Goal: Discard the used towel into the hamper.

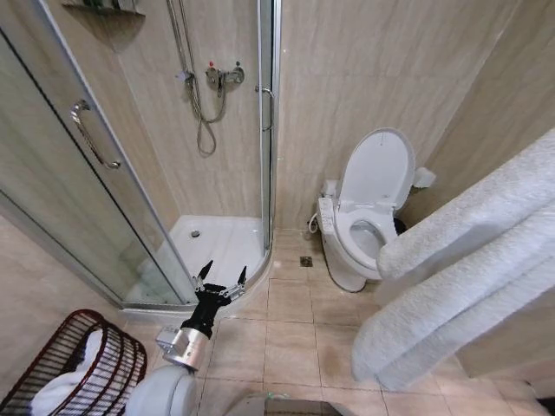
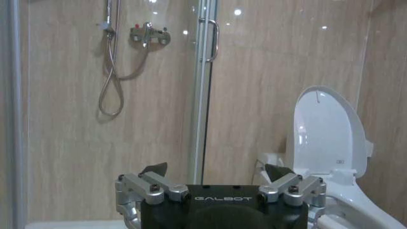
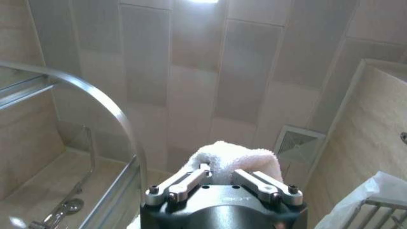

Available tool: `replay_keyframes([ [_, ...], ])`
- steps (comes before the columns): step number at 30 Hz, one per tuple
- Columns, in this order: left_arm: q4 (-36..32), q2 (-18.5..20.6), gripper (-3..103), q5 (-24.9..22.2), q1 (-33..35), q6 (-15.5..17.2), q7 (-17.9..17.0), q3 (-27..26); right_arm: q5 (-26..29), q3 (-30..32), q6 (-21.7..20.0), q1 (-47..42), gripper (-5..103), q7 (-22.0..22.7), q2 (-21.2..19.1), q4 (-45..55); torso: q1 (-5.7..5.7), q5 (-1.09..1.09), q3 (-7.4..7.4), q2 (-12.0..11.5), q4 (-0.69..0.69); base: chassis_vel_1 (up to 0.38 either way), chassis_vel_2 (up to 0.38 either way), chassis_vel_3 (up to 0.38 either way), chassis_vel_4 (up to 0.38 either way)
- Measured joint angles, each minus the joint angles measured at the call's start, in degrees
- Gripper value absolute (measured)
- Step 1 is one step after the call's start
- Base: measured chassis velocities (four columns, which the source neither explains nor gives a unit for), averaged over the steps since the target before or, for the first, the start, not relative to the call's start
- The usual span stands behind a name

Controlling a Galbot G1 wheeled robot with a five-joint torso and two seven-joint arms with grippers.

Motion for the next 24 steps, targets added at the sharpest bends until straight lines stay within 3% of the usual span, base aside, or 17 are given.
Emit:
replay_keyframes([
  [24,0.0,0.0,100,0.0,0.0,0.0,0.0,0.0,0.0,0.4,0.4,-1.0,5,-1.1,1.1,-0.1,2.71,0.00,3.37,6.1,0.01,0.000,0.000,0.000,0.000],
])
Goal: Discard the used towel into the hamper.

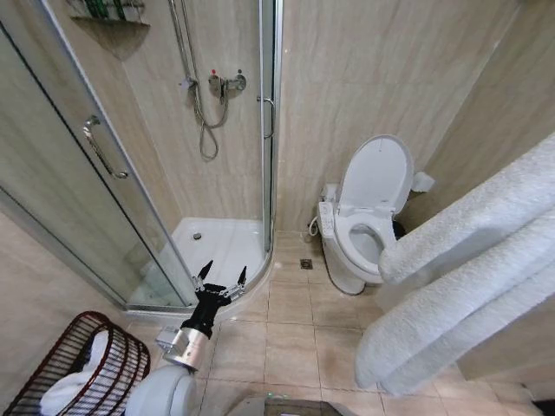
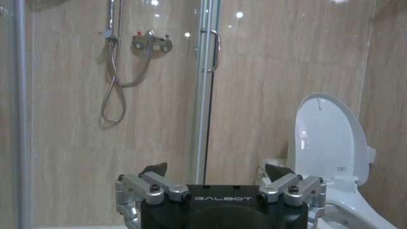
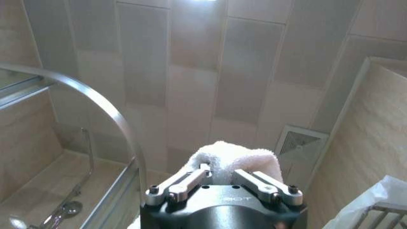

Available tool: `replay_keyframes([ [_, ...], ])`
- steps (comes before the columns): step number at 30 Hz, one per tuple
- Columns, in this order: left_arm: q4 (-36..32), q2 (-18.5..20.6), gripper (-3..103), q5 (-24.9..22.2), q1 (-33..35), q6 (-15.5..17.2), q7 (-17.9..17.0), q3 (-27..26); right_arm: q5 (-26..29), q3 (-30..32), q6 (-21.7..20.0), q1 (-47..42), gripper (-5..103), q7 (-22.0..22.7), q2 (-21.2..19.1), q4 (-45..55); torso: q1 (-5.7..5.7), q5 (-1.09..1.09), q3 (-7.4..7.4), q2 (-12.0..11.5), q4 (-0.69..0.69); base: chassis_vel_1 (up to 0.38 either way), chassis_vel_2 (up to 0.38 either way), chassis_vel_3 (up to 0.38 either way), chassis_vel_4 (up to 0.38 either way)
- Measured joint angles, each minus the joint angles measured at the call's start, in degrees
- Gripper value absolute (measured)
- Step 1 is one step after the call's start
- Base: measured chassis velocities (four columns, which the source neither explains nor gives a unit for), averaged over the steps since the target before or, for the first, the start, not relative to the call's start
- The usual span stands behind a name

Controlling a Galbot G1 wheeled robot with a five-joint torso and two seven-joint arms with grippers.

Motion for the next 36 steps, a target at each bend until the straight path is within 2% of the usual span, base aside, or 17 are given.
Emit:
replay_keyframes([
  [19,0.0,0.0,100,0.0,0.0,0.0,0.0,0.0,-0.6,0.0,0.5,-1.6,5,-0.9,2.3,0.5,1.95,-0.01,2.39,4.3,0.00,0.000,0.000,0.000,0.000],
  [36,0.0,0.0,100,0.0,0.0,0.0,0.0,0.0,-1.6,-1.5,1.6,-5.3,5,-1.2,8.2,1.8,4.21,0.00,5.18,9.4,-0.01,0.000,0.000,0.000,0.000],
])
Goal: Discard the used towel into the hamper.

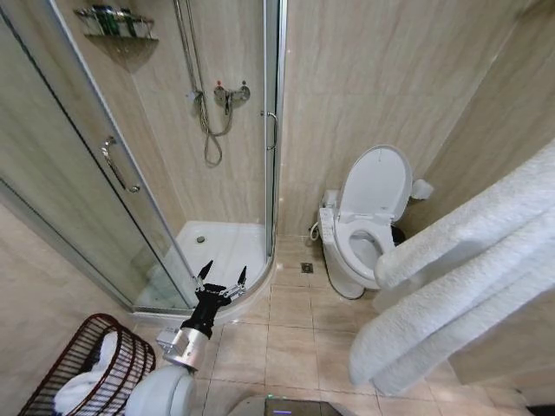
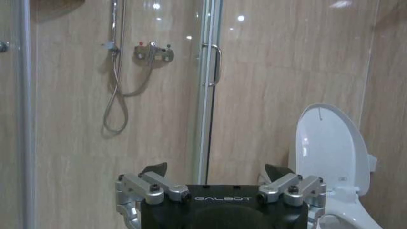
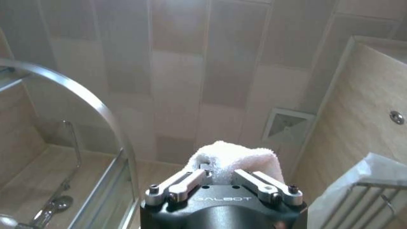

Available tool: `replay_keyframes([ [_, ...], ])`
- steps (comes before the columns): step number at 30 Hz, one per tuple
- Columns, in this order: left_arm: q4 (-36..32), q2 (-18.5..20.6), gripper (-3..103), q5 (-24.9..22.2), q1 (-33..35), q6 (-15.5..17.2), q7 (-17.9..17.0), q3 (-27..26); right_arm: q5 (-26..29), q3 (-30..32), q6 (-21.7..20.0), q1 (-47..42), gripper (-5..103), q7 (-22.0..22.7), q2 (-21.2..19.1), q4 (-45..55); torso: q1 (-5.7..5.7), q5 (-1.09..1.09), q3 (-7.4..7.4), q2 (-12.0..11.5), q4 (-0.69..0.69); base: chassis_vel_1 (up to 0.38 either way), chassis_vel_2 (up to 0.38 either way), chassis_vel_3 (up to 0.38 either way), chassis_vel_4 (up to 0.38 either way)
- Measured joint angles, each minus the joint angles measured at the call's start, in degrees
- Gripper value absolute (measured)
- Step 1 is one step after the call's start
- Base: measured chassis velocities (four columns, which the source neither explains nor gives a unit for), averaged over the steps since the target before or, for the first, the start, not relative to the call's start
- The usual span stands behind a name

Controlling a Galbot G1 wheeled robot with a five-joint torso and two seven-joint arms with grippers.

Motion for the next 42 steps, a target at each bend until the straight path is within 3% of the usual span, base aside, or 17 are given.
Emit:
replay_keyframes([
  [10,0.0,0.0,100,0.0,0.0,0.0,0.0,0.0,-4.0,-3.9,0.9,-0.9,5,-0.1,3.7,-1.1,1.17,0.00,1.37,2.5,0.01,0.000,0.000,0.000,0.000],
  [22,0.0,0.0,100,0.0,0.0,0.0,0.0,0.0,-11.7,-14.0,2.6,-2.0,5,0.2,9.5,-2.9,2.98,0.00,3.55,6.5,0.01,0.000,0.000,0.000,0.000],
  [30,0.0,0.0,100,0.0,0.0,0.0,0.0,0.0,-14.2,-16.7,3.6,-1.7,5,0.1,10.6,-4.6,4.15,0.01,4.92,9.1,0.00,0.000,0.000,0.000,0.000],
  [42,0.0,0.0,100,0.0,0.0,0.0,0.0,0.0,-13.6,-15.5,4.4,-1.5,5,0.0,9.6,-4.7,5.49,0.00,6.57,12.1,0.01,0.026,0.033,0.023,0.028],
])
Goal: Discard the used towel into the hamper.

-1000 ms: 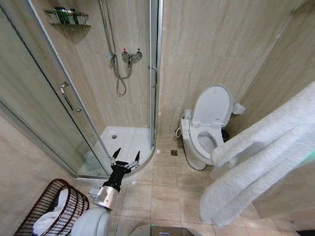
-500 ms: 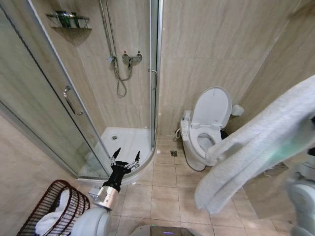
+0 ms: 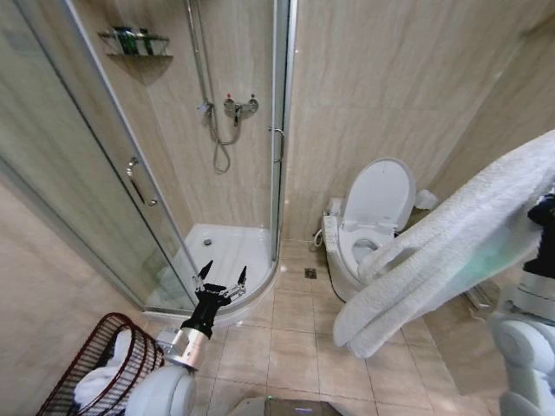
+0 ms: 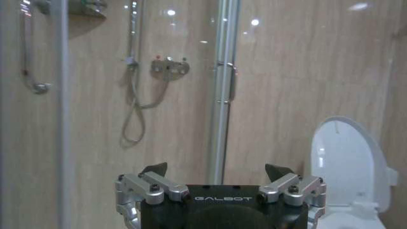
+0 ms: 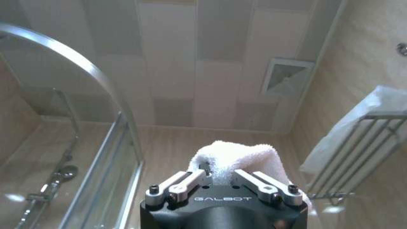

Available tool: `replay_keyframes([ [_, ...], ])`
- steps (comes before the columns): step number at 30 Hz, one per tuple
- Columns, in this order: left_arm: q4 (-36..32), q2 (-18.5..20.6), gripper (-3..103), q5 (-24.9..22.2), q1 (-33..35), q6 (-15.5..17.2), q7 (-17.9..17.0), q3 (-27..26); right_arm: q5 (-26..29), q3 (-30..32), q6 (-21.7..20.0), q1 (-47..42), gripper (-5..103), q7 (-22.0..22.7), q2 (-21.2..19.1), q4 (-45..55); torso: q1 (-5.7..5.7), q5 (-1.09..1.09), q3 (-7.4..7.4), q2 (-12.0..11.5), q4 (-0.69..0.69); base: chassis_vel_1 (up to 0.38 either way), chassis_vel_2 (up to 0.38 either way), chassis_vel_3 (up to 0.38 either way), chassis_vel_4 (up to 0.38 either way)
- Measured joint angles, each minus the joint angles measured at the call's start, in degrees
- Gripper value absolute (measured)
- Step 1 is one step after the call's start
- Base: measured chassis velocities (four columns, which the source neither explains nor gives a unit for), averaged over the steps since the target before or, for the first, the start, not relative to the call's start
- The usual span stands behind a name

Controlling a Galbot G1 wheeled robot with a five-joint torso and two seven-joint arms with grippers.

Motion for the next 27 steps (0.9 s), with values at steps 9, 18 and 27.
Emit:
replay_keyframes([
  [9,0.0,0.0,100,0.0,0.0,0.0,0.0,0.0,0.2,0.0,0.0,-0.4,5,-0.1,0.1,1.0,0.76,0.00,0.93,1.7,0.01,0.041,0.045,0.059,0.050],
  [18,0.0,0.0,100,0.0,0.0,0.0,0.0,0.0,0.3,0.0,-0.1,-0.4,5,0.0,0.3,1.7,1.74,0.00,2.02,3.8,-0.01,0.000,0.000,0.000,0.000],
  [27,0.0,0.0,100,0.0,0.0,0.0,0.0,0.0,0.3,0.1,-0.1,-0.5,5,0.0,0.1,2.0,3.14,0.00,3.71,6.9,-0.01,0.000,0.000,0.000,0.000],
])
